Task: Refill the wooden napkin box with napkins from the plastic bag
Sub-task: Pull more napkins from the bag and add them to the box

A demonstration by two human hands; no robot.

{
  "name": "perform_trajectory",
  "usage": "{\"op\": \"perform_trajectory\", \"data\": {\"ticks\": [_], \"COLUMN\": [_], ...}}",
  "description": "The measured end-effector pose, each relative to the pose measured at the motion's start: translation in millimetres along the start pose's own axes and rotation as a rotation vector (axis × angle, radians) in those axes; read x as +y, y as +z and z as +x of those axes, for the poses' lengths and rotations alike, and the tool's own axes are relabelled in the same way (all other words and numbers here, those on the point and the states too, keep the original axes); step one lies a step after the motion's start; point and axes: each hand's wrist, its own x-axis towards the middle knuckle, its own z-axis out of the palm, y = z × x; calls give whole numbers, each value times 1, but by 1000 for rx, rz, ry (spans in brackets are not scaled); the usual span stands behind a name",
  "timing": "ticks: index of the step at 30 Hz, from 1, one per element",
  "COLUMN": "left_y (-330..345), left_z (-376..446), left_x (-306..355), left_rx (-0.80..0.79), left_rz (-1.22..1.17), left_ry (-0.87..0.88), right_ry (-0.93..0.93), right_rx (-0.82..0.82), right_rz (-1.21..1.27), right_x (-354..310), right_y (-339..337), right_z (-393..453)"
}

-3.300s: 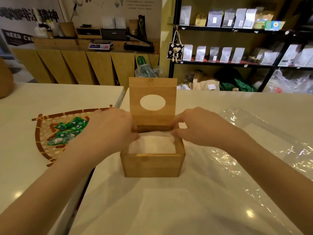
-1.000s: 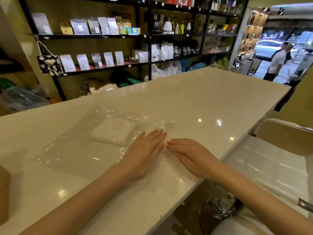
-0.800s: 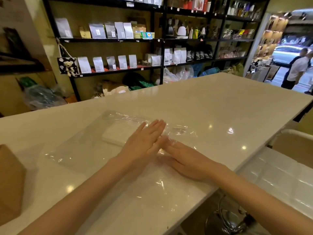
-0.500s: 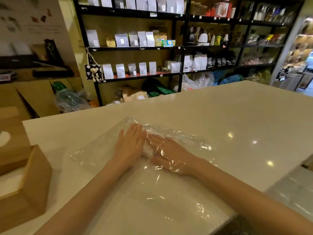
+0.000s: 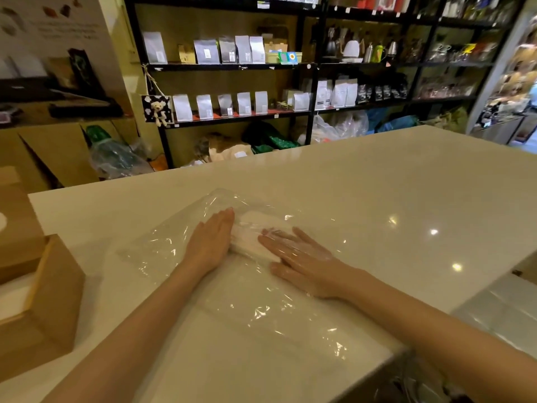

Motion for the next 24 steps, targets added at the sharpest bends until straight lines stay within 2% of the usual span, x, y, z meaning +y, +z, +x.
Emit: {"op": "perform_trajectory", "data": {"ticks": [3, 9, 13, 19, 24], "left_y": [6, 8, 6, 4, 2], "left_z": [5, -2, -1, -5, -8], "left_x": [-5, 3, 3, 5, 7], "left_rx": [-18, 0, -24, -29, 58], "left_rz": [202, 350, 409, 437, 335], "left_ry": [49, 169, 148, 144, 173], "right_ry": [30, 115, 161, 180, 183], "right_rx": [-3, -49, -14, 55, 248], "right_rz": [-37, -58, -50, -46, -190], "right_x": [3, 2, 0, -8, -8], "right_y": [-3, -10, -8, -6, 0], "right_z": [-36, -103, -138, -178, -192]}}
